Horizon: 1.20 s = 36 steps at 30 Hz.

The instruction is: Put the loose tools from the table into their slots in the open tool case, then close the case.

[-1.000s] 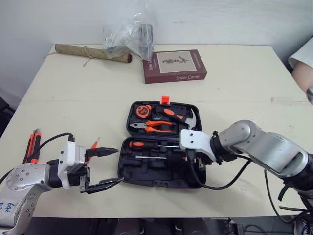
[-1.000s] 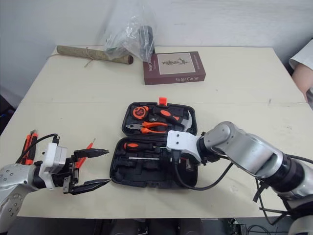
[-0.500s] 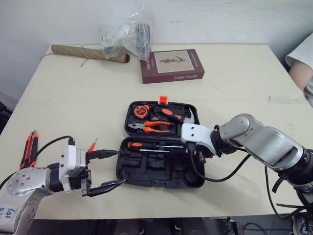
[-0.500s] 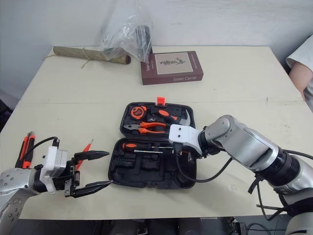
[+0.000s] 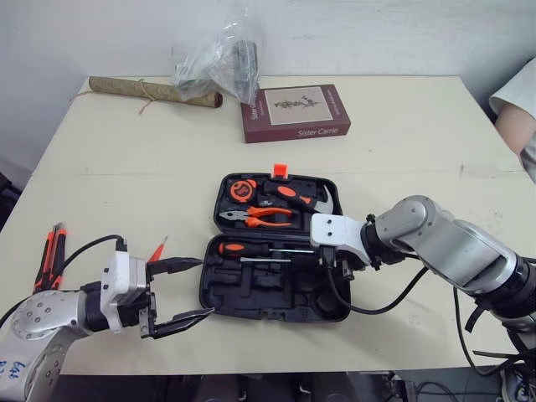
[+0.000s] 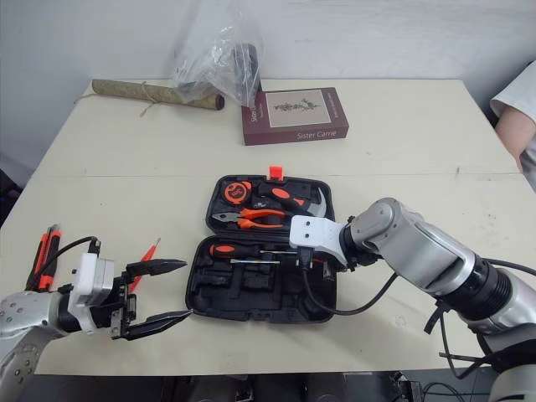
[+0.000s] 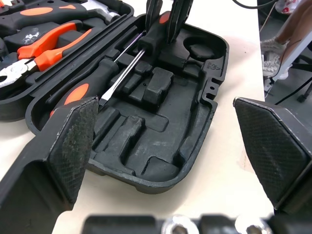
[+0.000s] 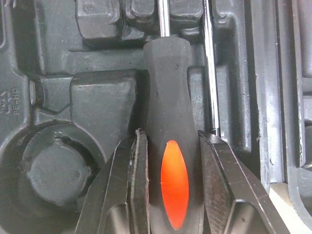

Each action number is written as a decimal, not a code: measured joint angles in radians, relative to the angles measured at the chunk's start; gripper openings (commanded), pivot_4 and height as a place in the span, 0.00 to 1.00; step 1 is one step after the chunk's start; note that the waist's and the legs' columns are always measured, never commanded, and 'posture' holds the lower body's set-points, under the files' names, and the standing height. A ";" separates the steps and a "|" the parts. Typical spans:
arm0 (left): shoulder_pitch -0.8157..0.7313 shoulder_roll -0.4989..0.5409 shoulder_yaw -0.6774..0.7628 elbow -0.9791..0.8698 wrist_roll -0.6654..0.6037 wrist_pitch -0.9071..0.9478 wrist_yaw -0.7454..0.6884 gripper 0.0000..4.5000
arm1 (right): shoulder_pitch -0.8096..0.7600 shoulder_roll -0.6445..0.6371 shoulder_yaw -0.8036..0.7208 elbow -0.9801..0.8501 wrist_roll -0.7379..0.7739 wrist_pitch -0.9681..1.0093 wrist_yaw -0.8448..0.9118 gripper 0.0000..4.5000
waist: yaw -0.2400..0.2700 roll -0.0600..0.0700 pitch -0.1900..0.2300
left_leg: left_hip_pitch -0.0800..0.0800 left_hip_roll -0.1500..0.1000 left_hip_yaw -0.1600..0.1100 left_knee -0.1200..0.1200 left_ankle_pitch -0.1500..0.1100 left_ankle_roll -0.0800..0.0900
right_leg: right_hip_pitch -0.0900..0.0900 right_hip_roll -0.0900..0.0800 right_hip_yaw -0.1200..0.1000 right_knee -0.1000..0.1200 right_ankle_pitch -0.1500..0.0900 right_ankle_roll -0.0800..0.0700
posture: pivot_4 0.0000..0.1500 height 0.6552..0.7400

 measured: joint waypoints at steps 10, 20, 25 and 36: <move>0.009 -0.007 0.000 0.000 0.012 -0.008 0.011 1.00 | 0.000 0.027 0.005 -0.001 -0.014 0.029 0.004 0.22 | 0.000 0.000 0.000 | 0.000 0.000 0.000 0.000 0.000 0.000 | 0.000 0.000 0.000 0.000 0.000 0.000 | 1.00 1.00; 0.018 -0.008 0.000 0.000 0.018 -0.014 0.011 1.00 | 0.003 0.005 -0.106 0.000 0.088 0.024 0.118 0.78 | -0.002 -0.001 0.000 | 0.000 0.000 0.000 0.000 0.000 0.000 | 0.000 0.001 0.000 0.000 0.000 0.000 | 1.00 1.00; 0.016 -0.008 0.001 0.001 0.019 -0.016 0.010 1.00 | 0.024 -0.047 -0.257 0.037 0.202 -0.062 0.256 0.78 | 0.000 -0.001 -0.001 | 0.000 0.000 -0.001 0.000 0.000 0.000 | 0.001 0.001 0.000 0.000 0.000 0.000 | 1.00 1.00; -0.024 -0.010 -0.003 0.023 0.027 -0.017 0.015 1.00 | 0.370 0.286 -0.483 0.165 0.246 -0.472 0.140 0.01 | 0.001 -0.003 -0.001 | 0.000 0.000 -0.001 0.001 0.000 0.001 | 0.002 0.007 0.001 0.002 0.001 0.001 | 1.00 1.00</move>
